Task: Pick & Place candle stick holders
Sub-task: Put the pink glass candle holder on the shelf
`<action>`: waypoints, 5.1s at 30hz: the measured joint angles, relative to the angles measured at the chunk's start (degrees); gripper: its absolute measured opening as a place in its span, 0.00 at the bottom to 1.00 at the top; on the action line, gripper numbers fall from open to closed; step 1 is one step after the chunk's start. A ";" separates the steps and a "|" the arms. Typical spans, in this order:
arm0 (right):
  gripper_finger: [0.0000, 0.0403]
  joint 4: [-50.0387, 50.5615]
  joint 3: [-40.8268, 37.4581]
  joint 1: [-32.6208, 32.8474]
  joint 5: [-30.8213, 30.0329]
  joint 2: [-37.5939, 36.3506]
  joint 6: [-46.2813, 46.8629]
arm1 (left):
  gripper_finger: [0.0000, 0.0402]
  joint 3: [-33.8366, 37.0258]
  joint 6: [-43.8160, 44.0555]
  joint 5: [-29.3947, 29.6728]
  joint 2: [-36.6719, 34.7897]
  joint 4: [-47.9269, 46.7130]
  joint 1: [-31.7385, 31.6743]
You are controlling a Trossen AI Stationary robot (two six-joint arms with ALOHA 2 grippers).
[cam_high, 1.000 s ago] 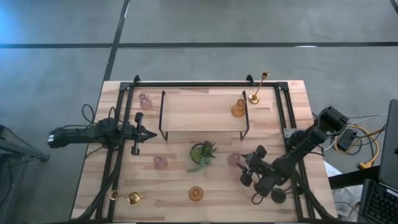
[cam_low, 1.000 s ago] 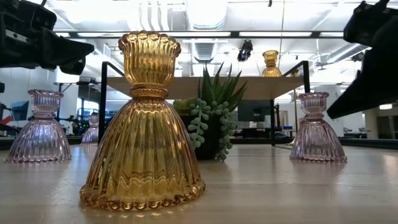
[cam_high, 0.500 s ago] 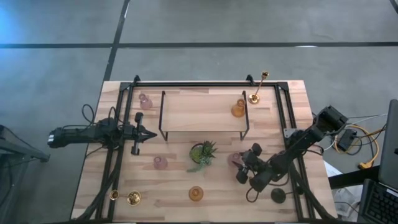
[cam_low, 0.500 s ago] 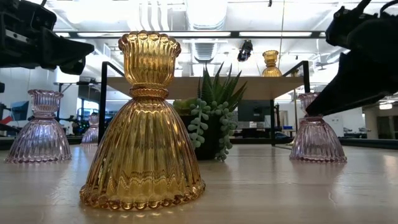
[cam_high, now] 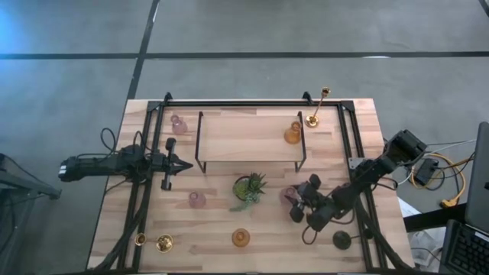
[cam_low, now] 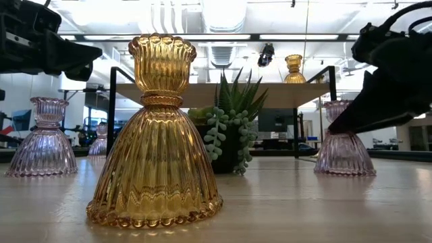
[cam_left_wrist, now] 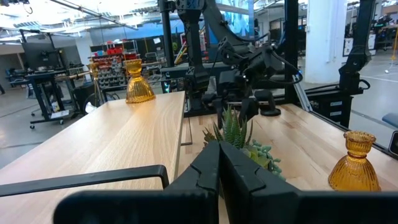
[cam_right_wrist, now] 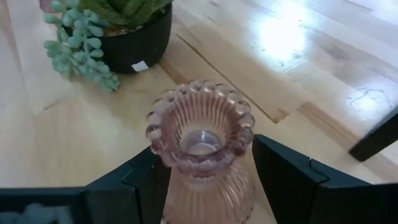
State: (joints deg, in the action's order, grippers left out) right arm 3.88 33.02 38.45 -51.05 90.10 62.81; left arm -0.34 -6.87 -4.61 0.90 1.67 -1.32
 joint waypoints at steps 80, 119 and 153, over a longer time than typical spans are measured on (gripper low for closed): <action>0.30 20.30 37.24 -64.84 76.72 -9.51 -82.64 | 0.03 0.00 0.00 0.00 0.86 -0.05 -0.02; 0.30 24.90 37.02 -67.00 79.65 -3.51 -84.17 | 0.03 0.00 -0.01 0.00 0.86 -0.04 -0.02; 0.38 25.74 37.42 -66.98 79.45 -7.38 -82.15 | 0.03 0.00 0.00 0.00 0.86 -0.04 -0.02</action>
State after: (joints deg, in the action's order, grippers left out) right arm 29.62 70.43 -28.53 28.40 82.72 -19.35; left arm -0.34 -6.87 -4.60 1.76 1.63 -1.34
